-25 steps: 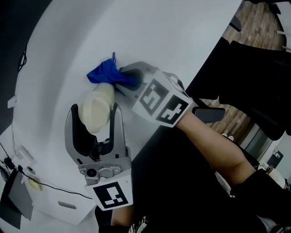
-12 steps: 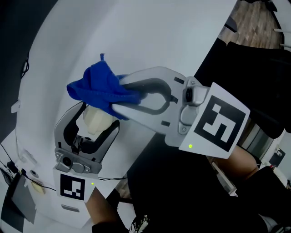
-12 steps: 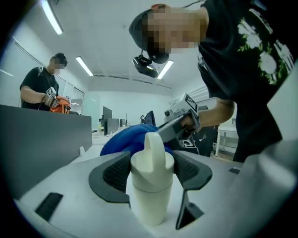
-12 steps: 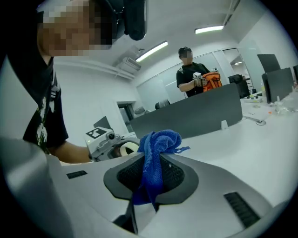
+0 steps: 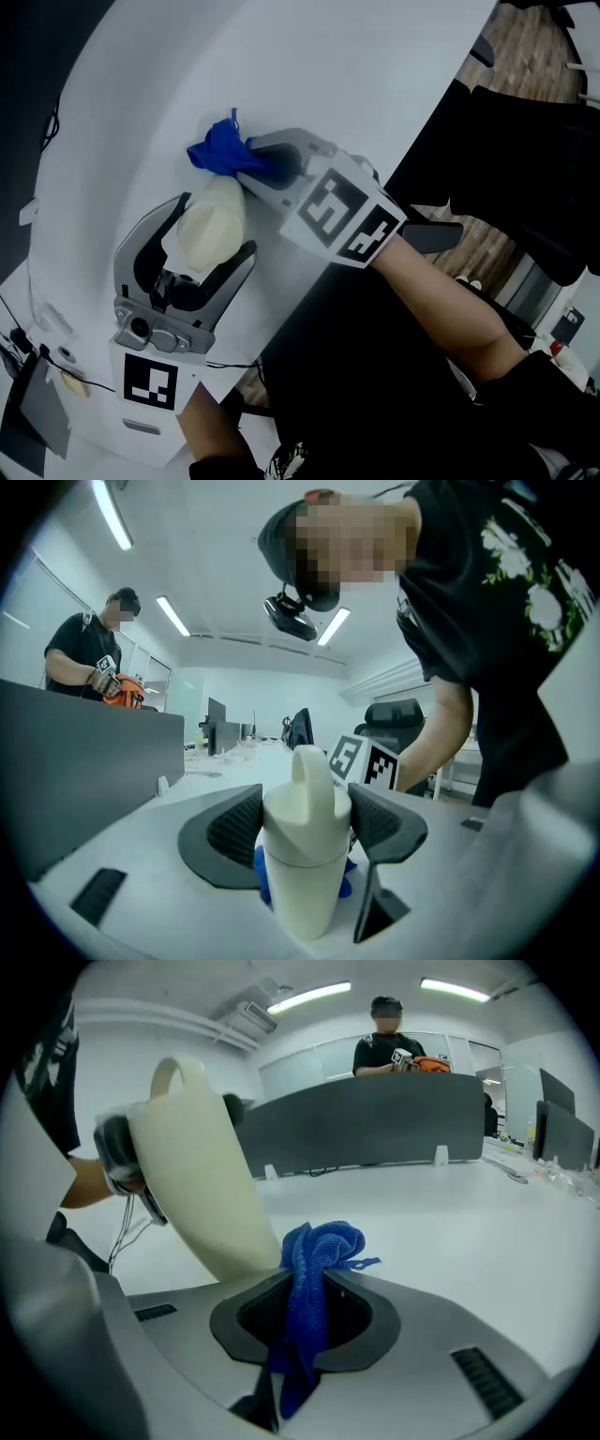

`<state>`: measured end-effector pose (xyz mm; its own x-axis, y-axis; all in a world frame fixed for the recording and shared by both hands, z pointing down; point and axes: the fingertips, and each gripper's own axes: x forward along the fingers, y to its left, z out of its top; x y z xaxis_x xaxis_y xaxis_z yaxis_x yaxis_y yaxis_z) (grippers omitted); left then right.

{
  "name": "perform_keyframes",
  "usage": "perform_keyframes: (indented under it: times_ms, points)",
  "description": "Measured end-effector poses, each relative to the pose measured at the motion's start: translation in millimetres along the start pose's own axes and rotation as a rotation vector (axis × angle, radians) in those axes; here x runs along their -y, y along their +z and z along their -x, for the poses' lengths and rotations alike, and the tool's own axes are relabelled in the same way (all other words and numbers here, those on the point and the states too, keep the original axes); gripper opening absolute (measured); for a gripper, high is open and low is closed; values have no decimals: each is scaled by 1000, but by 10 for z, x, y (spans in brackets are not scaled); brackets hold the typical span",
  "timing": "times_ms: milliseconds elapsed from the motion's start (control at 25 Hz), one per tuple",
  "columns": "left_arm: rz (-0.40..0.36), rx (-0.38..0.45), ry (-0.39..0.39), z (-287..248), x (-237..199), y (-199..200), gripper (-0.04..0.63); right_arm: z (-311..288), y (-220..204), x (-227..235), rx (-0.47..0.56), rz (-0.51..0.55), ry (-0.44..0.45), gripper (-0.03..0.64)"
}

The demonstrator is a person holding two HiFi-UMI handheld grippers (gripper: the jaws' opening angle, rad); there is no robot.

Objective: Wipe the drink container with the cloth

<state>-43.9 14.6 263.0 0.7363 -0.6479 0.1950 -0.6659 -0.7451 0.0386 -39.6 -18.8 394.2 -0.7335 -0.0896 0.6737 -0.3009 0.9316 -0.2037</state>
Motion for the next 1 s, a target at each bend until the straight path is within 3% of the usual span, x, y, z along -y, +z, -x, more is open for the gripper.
perform_keyframes:
  times_ms: [120,280,360,440,560,720,880,1000]
  points:
    - [7,-13,10,-5,-18,-8,282,-135,-181,11,-79,32,-1,52]
    - [-17,-79,55,6,-25,-11,284,-155,-212,20,-88,37,1,54]
    - [-47,-93,146,77,-40,40,293,-151,-217,18,-89,41,2,54]
    - [-58,-87,288,174,-57,106,305,-145,-222,19,-85,46,4,55]
    - [23,-59,516,239,-19,122,307,-144,-228,29,-75,58,3,55]
    - [89,-45,716,120,24,103,307,-146,-246,33,-63,74,-8,55]
    - [100,-84,856,94,-78,55,280,-146,-251,25,-53,94,3,57]
    - [87,-81,844,92,-61,31,265,-29,-150,7,33,77,13,60]
